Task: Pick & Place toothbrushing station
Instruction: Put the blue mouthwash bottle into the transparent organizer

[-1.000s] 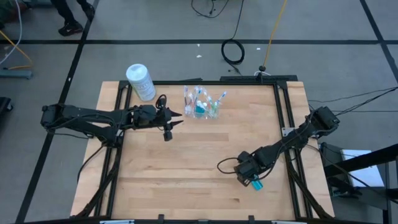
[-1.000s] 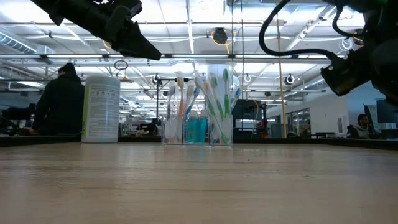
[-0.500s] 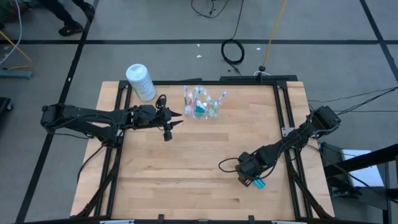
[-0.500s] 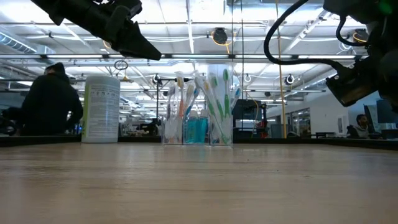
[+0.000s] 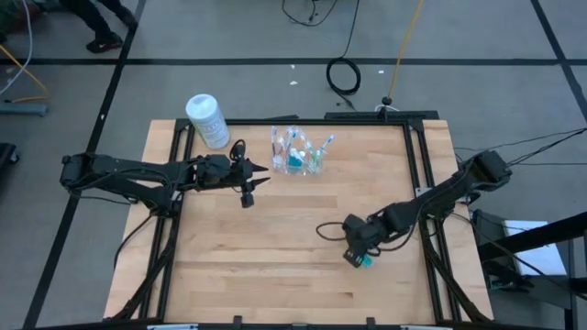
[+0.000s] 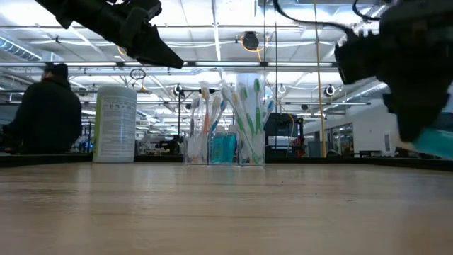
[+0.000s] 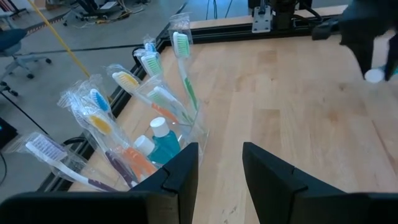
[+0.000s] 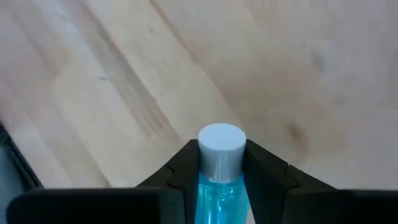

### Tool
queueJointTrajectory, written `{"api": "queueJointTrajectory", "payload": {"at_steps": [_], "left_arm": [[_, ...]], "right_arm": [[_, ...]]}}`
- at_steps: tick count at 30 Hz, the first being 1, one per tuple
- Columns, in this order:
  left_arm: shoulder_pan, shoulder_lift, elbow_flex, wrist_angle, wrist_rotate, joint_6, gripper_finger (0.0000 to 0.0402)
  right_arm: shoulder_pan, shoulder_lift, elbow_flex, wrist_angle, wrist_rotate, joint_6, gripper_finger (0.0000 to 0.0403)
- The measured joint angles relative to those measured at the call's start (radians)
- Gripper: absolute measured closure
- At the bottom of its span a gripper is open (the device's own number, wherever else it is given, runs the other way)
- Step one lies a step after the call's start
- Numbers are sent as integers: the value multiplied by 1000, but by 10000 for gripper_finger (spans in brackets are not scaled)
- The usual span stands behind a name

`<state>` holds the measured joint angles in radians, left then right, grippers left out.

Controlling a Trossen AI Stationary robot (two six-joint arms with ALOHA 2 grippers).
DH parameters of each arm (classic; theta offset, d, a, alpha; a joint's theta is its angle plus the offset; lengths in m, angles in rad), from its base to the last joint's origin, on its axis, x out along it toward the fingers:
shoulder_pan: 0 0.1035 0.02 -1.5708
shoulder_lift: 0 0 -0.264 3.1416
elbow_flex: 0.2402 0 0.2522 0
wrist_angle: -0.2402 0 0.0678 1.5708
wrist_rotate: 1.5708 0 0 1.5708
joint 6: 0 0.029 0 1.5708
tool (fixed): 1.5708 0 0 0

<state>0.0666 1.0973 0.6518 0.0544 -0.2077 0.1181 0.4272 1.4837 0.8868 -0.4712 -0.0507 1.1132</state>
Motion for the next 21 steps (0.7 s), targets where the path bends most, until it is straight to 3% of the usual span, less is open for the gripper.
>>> {"api": "queueJointTrajectory", "payload": {"at_steps": [4,11,16,21], "left_arm": [[0,0,0,0,-1,28,270],[0,0,0,1,-1,30,270],[0,0,0,1,-1,30,270],[0,0,0,1,-1,31,270]], "right_arm": [[-60,-69,0,162,92,-209,312],[-176,-101,1,536,215,-723,308],[-270,-41,1,815,207,-1026,308],[-363,73,2,1083,153,-1126,308]]}}
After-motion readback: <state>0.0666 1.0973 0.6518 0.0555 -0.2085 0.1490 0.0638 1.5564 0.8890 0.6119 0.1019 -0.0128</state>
